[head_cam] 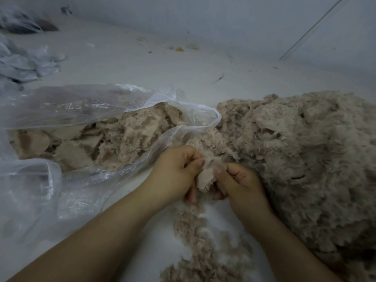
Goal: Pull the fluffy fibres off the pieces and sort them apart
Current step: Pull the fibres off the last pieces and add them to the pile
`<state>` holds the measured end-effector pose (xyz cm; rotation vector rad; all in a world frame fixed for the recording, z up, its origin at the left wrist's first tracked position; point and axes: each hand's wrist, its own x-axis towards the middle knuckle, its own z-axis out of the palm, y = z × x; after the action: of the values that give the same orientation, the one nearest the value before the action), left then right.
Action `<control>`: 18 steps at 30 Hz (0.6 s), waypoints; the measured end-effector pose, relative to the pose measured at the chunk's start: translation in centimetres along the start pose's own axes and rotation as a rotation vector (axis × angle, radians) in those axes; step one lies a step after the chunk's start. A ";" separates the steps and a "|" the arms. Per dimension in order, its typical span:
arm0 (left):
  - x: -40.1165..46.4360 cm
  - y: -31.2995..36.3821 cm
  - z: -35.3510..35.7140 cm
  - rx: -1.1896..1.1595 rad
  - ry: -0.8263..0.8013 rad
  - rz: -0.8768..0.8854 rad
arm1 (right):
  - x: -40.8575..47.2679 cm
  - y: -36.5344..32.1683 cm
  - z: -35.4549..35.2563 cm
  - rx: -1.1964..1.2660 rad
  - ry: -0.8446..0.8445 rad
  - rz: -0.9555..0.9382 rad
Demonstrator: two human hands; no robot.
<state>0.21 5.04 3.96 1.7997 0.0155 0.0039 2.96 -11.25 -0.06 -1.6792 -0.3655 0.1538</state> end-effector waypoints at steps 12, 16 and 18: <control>-0.1 0.0 0.0 -0.234 -0.036 -0.004 | 0.0 0.2 -0.2 0.015 -0.040 0.028; 0.2 -0.4 -0.2 -0.373 0.046 -0.113 | 0.0 0.1 -0.2 0.006 -0.024 0.039; 0.4 -0.4 -0.5 -0.388 0.057 -0.127 | -0.1 0.0 -0.2 0.021 -0.009 0.055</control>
<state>0.55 5.64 3.65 1.4079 0.1592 -0.0305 2.96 -11.43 -0.01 -1.6690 -0.3235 0.2060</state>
